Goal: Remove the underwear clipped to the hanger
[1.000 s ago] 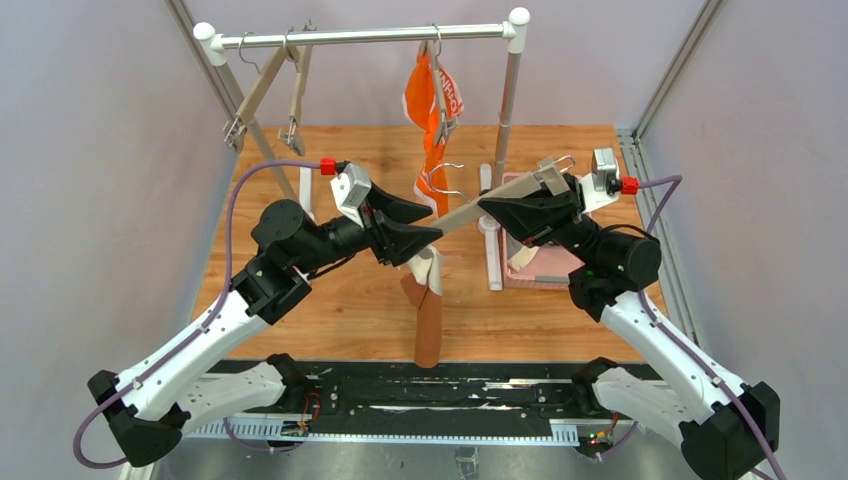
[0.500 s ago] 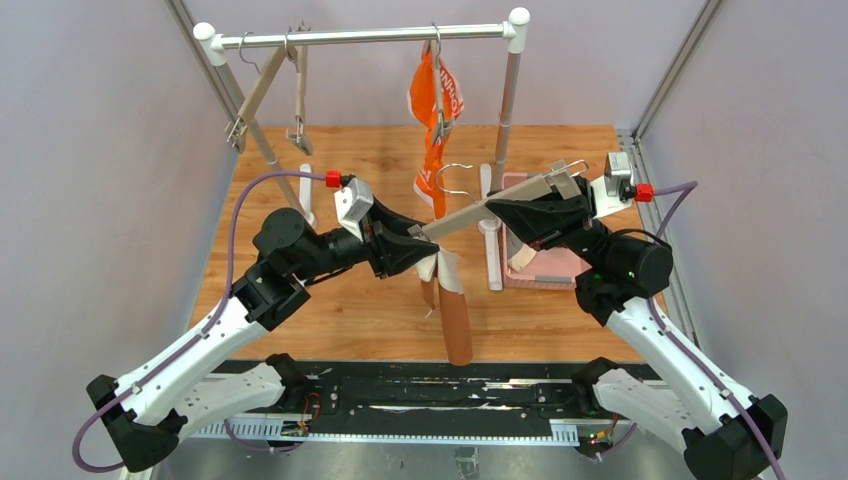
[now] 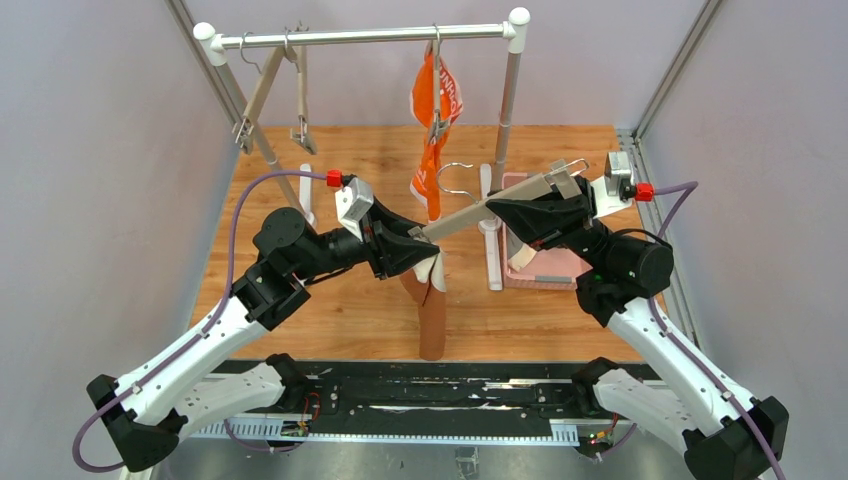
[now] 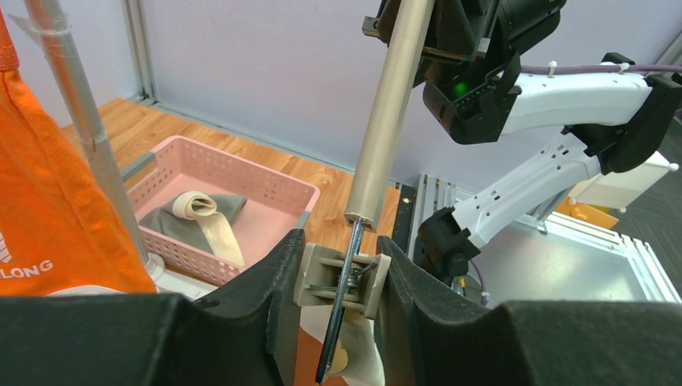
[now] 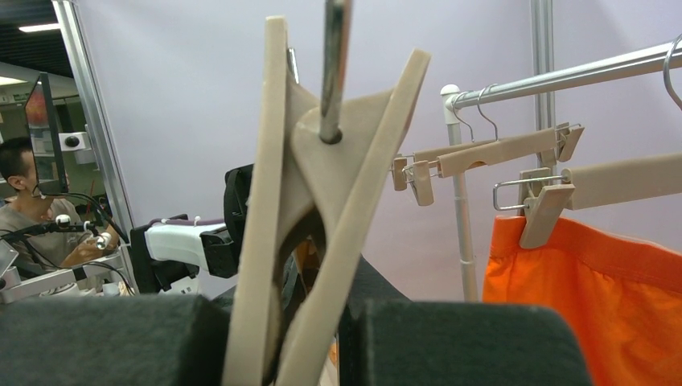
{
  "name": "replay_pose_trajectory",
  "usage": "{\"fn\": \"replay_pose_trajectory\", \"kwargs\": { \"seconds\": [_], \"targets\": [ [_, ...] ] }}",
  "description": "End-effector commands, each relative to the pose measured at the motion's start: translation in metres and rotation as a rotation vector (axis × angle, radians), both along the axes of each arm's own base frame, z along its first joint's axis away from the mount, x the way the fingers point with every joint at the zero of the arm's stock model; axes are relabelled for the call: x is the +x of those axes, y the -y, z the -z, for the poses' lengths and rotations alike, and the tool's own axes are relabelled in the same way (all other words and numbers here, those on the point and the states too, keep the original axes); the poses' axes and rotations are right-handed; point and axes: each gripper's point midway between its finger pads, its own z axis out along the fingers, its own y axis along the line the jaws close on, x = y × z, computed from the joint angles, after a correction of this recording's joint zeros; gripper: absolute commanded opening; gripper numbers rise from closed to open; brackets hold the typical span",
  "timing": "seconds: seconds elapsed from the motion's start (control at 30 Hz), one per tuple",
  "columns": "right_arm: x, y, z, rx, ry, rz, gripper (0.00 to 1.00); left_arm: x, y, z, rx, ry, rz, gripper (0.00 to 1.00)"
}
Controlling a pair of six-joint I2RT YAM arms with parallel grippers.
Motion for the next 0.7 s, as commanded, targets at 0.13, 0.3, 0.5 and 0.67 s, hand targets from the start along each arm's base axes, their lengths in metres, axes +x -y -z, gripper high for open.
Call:
{"fn": "replay_pose_trajectory", "kwargs": {
  "seconds": [0.13, 0.3, 0.5, 0.67],
  "targets": [
    [-0.014, 0.003, -0.012, 0.013, 0.058, -0.011, 0.01, -0.005, -0.007, -0.029, -0.070, 0.031, -0.017, 0.36],
    [-0.014, 0.003, -0.011, 0.007, 0.055, -0.005, 0.01, -0.008, -0.009, -0.035, -0.083, 0.047, -0.008, 0.36],
    [-0.014, 0.003, -0.009, -0.002, 0.056, -0.002, 0.01, -0.015, -0.007, -0.041, -0.090, 0.061, 0.033, 0.45],
    [-0.015, 0.003, -0.009, -0.007, 0.057, -0.003, 0.01, -0.022, -0.003, -0.044, -0.106, 0.066, 0.086, 0.66]
  ]
}}
